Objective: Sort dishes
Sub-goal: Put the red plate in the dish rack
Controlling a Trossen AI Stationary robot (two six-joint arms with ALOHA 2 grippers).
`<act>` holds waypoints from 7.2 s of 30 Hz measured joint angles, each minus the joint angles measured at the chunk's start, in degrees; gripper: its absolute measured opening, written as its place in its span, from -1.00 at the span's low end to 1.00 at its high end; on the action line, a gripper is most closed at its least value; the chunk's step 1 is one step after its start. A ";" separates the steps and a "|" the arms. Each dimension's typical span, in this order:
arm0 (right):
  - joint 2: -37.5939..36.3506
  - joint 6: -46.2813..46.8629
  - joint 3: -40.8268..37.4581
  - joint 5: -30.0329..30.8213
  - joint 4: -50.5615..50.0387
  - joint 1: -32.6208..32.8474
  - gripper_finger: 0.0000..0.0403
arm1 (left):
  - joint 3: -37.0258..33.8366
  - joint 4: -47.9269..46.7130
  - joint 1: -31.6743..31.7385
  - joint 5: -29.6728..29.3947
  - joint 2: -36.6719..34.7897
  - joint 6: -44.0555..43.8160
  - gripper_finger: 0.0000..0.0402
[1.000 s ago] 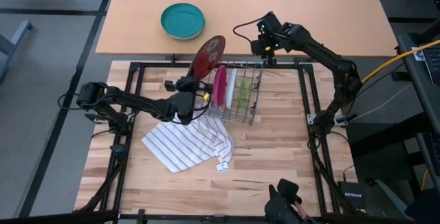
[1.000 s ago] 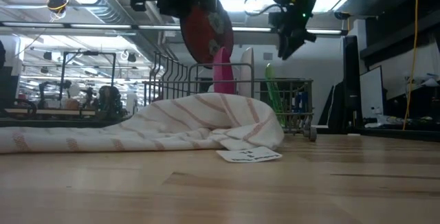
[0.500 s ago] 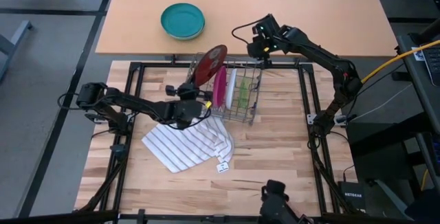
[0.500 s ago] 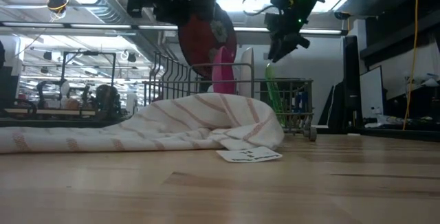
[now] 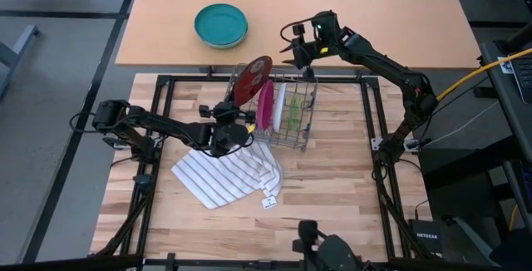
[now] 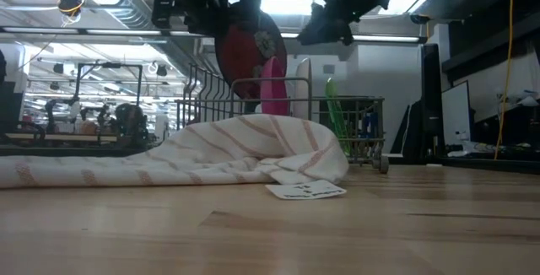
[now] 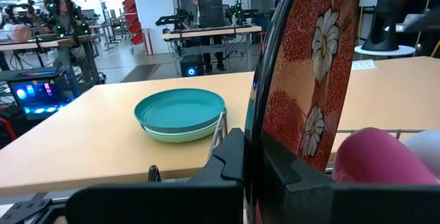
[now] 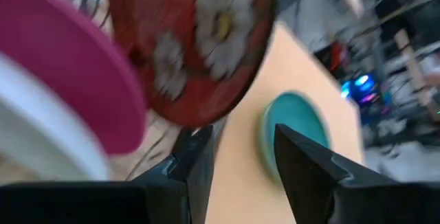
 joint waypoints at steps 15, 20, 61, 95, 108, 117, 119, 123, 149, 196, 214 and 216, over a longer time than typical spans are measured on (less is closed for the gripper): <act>6.91 5.08 0.02 -4.68 14.34 3.33 -0.23 | -0.01 0.11 -0.20 -0.05 0.00 0.07 -1.00; 9.19 5.20 0.04 -5.13 15.62 4.13 -0.29 | -0.01 0.07 -0.45 0.78 0.00 0.19 -1.00; 11.74 -6.04 0.42 -9.22 10.22 4.15 -0.84 | -0.10 -0.90 -6.00 12.47 -0.13 9.02 -0.61; 11.76 -22.44 5.68 1.30 -7.26 4.24 -0.86 | 0.11 0.44 -14.49 -0.35 -2.25 16.90 -0.70; 11.72 -24.17 5.68 0.81 -7.37 5.35 -0.86 | 0.06 -0.25 -12.30 -0.28 -2.21 16.79 -0.85; 8.55 -24.92 5.66 0.38 -6.93 5.68 -0.86 | 0.01 -1.23 -12.31 -0.20 -2.16 16.45 -0.85; 7.41 -24.87 5.66 0.42 -6.95 5.66 -0.86 | 0.01 -1.22 -12.31 -0.20 -2.16 16.38 -0.85; 5.75 -24.82 5.68 0.40 -8.29 5.66 -0.86 | 0.01 -1.20 -12.31 -0.20 -2.14 16.35 -0.85; 5.40 -26.51 5.68 0.46 -12.43 9.09 -0.85 | -0.01 -1.20 -12.31 -0.17 -2.12 16.35 -0.85; 5.60 -28.02 -3.89 3.03 -3.50 9.03 -0.84 | -0.05 -1.29 -12.30 -0.17 -2.12 16.35 -0.85; 5.49 -26.59 -3.87 5.20 3.13 9.08 -0.31 | -0.05 -6.08 -12.31 -0.15 -2.10 11.78 -0.85; 5.49 -24.66 -3.85 5.42 5.19 9.03 -0.31 | -0.05 -6.08 -12.31 -0.15 -2.10 11.80 -0.85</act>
